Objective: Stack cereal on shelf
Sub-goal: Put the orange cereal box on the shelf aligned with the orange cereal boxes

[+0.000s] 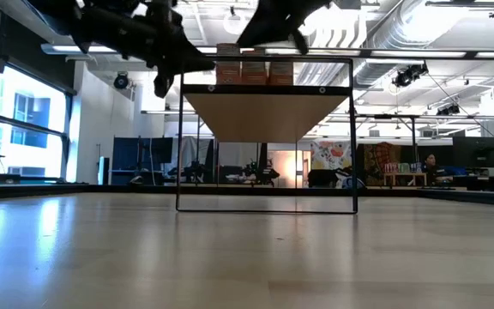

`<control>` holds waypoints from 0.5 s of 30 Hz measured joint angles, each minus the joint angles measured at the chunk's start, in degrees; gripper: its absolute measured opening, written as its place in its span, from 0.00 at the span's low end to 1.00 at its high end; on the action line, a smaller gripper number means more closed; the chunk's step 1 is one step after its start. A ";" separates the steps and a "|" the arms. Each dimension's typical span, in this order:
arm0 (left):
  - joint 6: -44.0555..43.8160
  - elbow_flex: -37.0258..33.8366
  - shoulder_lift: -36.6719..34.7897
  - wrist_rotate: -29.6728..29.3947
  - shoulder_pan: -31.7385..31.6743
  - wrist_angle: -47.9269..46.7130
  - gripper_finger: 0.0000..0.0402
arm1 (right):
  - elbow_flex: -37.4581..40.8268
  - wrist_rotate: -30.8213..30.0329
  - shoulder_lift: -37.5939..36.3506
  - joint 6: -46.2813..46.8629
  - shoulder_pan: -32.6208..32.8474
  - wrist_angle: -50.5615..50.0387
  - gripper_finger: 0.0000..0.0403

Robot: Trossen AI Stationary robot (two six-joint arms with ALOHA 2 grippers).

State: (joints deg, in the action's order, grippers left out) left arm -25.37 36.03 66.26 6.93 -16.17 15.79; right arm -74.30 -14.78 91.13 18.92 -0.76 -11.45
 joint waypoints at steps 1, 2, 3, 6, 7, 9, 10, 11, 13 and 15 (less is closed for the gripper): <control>0.41 0.00 -0.39 1.17 0.81 -0.66 0.00 | 0.00 -0.66 -1.25 -0.81 0.55 -1.50 0.00; 0.76 0.00 -0.65 1.78 1.72 -1.08 0.00 | 0.00 -1.32 -2.64 -1.22 1.12 -2.80 0.00; 1.30 0.08 -0.68 1.84 2.82 -1.25 0.00 | 0.00 -1.75 -3.94 -1.57 1.62 -4.18 0.00; 1.66 0.09 -0.55 1.83 6.13 -2.98 0.00 | 0.00 -2.90 -7.53 -2.36 2.96 -7.90 0.00; 1.55 0.09 -0.55 1.59 7.31 -2.63 0.00 | 0.00 -3.49 -8.50 -2.43 3.31 -9.01 0.00; 1.49 0.09 0.01 -1.50 9.55 -1.49 0.00 | 0.00 -4.80 -9.97 -2.35 3.85 -10.91 0.00; 1.46 0.09 0.63 -3.96 10.45 -1.43 0.00 | 0.00 -5.20 -10.57 -2.35 4.00 -11.84 0.00; 1.23 0.08 1.20 -6.59 11.08 -2.07 0.00 | 0.00 -5.79 -10.94 -2.33 4.13 -12.53 0.00; 0.16 0.00 2.03 -10.66 11.30 -1.33 0.00 | 0.00 -6.38 -11.10 -1.92 4.14 -13.13 0.00; -0.93 0.02 2.82 -12.10 10.84 0.73 0.00 | 0.00 -6.32 -10.94 -1.47 4.14 -14.16 0.00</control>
State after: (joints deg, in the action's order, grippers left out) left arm -26.29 36.05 69.08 -5.16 -5.32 16.52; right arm -74.30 -21.10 80.19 17.46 3.38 -25.62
